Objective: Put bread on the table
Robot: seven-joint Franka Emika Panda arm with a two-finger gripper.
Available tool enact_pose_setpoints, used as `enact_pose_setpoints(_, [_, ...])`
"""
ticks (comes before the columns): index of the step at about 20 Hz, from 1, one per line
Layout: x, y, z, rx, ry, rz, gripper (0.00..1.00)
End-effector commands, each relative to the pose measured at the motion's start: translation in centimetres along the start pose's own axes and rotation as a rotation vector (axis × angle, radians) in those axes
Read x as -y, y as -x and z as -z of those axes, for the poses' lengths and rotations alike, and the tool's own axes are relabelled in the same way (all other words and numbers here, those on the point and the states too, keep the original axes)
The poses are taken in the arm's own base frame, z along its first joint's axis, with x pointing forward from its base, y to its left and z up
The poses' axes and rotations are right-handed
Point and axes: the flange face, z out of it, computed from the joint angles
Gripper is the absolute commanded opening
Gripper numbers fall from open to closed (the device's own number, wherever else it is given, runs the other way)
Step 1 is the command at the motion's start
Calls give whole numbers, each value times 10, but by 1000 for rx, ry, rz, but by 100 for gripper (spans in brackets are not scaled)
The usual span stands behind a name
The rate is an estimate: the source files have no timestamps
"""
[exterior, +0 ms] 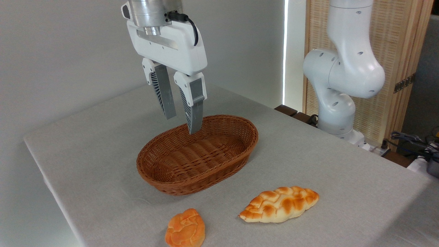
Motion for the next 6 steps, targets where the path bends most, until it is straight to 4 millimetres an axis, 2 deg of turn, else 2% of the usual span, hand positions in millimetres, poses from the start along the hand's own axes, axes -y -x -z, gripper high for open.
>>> enact_pose_setpoints(1, [7, 7, 3, 22, -3, 9, 100])
enact_pose_setpoints(6, [10, 11, 3, 19, 10, 10, 100])
